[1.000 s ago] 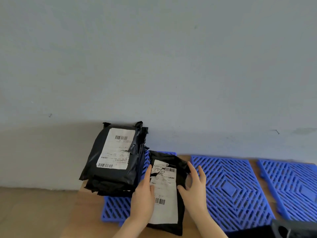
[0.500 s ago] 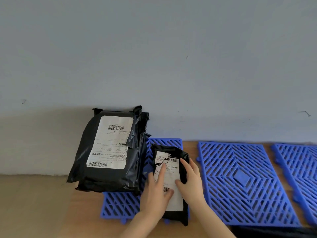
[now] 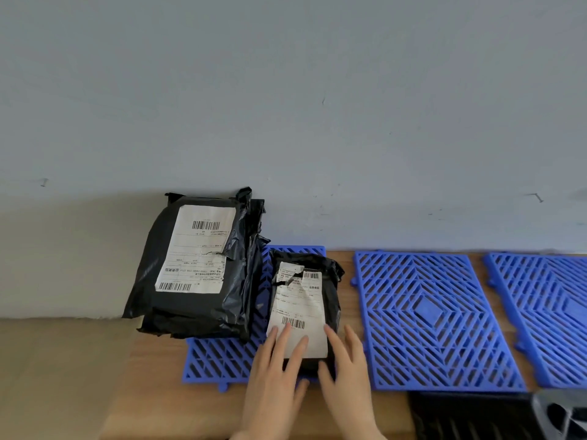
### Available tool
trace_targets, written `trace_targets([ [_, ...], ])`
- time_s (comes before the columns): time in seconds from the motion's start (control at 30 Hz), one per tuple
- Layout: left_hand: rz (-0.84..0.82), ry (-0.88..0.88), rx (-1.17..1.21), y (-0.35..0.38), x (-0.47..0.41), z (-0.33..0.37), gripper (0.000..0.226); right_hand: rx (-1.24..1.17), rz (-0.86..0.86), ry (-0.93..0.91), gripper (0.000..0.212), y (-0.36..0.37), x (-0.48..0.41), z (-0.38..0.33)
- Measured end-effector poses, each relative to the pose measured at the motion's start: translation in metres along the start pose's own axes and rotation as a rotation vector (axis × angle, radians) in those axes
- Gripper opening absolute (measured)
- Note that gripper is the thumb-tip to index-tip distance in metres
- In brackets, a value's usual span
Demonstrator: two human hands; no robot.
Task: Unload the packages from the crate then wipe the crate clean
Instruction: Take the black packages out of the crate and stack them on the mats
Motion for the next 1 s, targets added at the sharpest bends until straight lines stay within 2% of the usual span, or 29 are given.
trace_targets([
  [0.13, -0.058, 0.009, -0.046, 0.022, 0.008, -0.009, 0.111, 0.026, -0.118, -0.122, 0.087, 0.024, 0.015, 0.005],
  [0.23, -0.089, 0.023, -0.091, 0.031, 0.006, -0.015, 0.139, 0.076, -0.145, -0.135, 0.081, 0.03, 0.004, 0.01],
  [0.3, -0.076, 0.021, -0.105, 0.029, -0.002, -0.017, 0.147, 0.1, -0.129, -0.152, 0.073, 0.031, -0.007, 0.01],
  [0.47, -0.048, 0.022, -0.128, 0.028, -0.03, -0.026, 0.116, 0.108, -0.046, -0.202, 0.071, 0.04, -0.036, 0.002],
  [0.63, -0.067, 0.029, -0.108, 0.035, -0.055, -0.035, 0.094, 0.16, -0.049, -0.21, 0.077, 0.051, -0.064, -0.001],
  [0.83, -0.058, 0.024, -0.138, 0.04, -0.064, -0.04, 0.099, 0.211, -0.049, -0.23, 0.088, 0.058, -0.07, 0.003],
  [1.0, -0.069, 0.004, -0.14, 0.04, -0.064, -0.04, 0.1, 0.25, -0.065, -0.219, 0.082, 0.057, -0.071, -0.001],
])
Point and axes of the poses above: each hand's wrist, its own x-axis away from the middle knuckle, its own y-axis out of the palm, z = x × y, the point moved 8 cm from there along -x, towards the middle knuckle, and after that the axes turned 10 degrees about z, right-handed, at the moved point
